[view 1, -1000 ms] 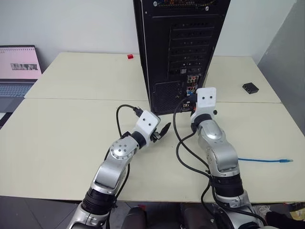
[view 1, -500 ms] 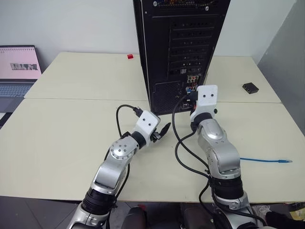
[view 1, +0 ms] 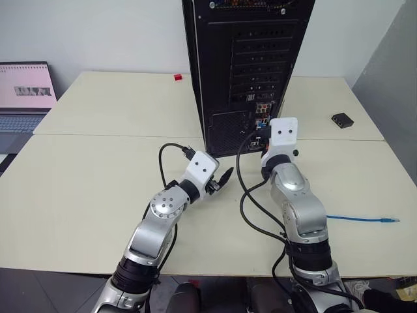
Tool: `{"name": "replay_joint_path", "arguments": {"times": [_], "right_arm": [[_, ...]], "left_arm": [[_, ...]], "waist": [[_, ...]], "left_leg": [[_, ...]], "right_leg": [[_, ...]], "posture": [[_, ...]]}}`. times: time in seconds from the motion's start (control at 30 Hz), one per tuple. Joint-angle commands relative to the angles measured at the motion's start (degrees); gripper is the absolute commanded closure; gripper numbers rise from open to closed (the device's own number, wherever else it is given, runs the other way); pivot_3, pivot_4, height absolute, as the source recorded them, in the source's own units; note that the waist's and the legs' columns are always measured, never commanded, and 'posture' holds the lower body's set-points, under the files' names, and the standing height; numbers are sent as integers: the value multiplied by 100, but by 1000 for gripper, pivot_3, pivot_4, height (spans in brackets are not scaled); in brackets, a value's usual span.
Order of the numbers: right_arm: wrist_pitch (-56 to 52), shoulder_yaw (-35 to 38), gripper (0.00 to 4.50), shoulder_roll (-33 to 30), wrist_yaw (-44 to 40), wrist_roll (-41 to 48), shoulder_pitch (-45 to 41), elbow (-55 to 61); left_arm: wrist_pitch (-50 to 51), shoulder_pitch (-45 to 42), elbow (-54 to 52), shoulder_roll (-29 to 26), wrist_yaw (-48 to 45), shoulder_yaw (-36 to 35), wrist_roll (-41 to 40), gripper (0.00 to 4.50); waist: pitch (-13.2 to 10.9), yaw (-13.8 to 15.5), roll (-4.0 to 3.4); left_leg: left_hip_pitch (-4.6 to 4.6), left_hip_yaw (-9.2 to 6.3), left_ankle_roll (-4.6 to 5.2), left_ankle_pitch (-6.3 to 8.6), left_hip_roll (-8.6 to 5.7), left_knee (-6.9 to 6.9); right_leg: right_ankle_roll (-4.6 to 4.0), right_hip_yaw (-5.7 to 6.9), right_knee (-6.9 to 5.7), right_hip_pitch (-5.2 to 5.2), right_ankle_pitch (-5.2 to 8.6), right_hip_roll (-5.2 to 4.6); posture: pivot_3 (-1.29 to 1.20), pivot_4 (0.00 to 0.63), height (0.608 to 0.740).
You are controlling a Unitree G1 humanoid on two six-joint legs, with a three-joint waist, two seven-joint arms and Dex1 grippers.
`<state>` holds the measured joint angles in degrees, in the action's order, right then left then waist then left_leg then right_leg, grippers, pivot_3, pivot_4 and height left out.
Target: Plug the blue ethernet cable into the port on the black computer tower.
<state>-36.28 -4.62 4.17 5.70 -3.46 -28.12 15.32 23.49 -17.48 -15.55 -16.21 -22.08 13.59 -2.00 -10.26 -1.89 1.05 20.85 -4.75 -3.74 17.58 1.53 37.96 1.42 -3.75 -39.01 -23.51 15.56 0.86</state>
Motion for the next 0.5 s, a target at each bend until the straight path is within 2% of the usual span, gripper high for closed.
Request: {"name": "replay_joint_path", "arguments": {"times": [0.03, 0.5], "right_arm": [[159, 16, 4500, -17, 38, -68, -60, 96], [247, -10, 4500, -55, 0, -44, -139, -102]], "left_arm": [[-50, 26, -184, 36, -14, -27, 15, 1269], [-50, 32, -194, 44, -10, -28, 32, 1269]], "waist": [[0, 0, 0], [0, 0, 0]], "left_leg": [[0, 0, 0, 0, 0, 0], [0, 0, 0, 0, 0, 0]], "right_leg": [[0, 0, 0, 0, 0, 0], [0, 0, 0, 0, 0, 0]], "posture": [[0, 150, 740], [0, 150, 740]]}}
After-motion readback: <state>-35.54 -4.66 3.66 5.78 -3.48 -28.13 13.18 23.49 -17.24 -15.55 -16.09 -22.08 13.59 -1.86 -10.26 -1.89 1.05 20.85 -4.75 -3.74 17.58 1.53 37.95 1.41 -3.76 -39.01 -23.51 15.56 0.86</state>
